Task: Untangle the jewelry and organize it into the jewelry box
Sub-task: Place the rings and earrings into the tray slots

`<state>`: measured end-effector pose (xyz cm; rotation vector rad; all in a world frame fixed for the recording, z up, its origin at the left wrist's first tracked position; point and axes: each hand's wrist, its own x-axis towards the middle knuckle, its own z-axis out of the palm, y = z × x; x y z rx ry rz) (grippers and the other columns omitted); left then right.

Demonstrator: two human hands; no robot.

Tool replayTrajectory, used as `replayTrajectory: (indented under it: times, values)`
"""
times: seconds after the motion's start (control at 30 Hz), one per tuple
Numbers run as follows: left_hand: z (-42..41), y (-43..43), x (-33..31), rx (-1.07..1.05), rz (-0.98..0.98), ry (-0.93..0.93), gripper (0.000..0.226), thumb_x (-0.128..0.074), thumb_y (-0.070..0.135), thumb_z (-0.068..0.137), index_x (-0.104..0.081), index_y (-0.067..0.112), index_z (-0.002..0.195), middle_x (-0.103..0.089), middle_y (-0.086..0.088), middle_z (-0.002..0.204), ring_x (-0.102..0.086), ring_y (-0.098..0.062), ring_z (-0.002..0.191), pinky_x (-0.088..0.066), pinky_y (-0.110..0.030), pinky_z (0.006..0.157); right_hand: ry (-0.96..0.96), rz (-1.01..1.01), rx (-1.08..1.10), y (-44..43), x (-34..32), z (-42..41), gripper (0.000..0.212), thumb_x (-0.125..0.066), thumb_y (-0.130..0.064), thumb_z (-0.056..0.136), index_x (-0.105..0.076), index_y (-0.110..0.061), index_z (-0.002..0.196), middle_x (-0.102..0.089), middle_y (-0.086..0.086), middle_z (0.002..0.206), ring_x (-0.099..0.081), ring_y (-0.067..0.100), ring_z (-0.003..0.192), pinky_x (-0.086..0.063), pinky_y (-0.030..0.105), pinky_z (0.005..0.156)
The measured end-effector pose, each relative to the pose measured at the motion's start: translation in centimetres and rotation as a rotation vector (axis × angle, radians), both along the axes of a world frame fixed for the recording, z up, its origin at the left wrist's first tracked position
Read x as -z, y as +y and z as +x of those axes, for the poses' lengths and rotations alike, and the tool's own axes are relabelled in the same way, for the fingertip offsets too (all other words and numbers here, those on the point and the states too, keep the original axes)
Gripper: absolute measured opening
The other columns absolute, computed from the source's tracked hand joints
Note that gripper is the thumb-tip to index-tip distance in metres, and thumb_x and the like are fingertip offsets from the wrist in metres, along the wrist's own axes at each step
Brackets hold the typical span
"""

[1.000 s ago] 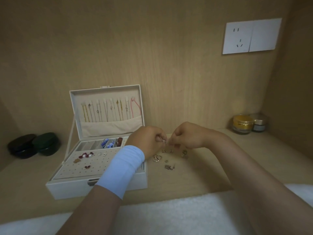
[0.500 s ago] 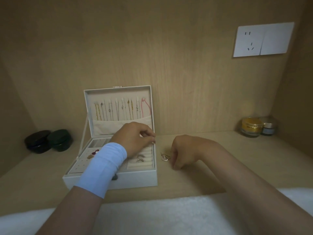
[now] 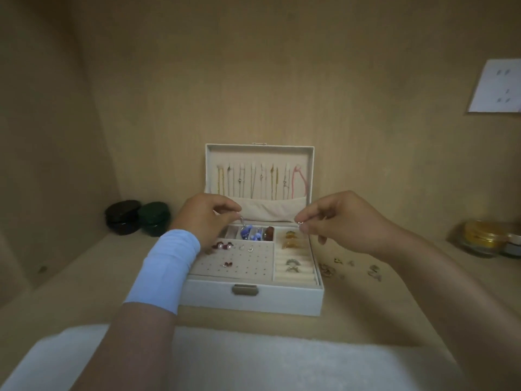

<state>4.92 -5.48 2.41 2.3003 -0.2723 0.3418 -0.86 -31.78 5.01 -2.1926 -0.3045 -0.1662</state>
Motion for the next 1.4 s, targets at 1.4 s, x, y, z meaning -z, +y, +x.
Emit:
replayTrajectory:
  times: [1.4]
  values:
    - [-2.9,-6.3,0.6,0.217,0.155,-0.088,0.019,-0.063,0.029,0.09,-0.068,0.032,0.108,-0.065,0.019,0.098,-0.06,-0.005,0.086,-0.05,-0.029,0.091,0.007,-0.362,0.206,-2.7,0.5,2.3,0.01,-0.072,-0.019,0.089,-0.076,-0.024,0.081,-0.072,-0.01,0.083,-0.066,0.008,0.081,-0.044,0.013,0.065]
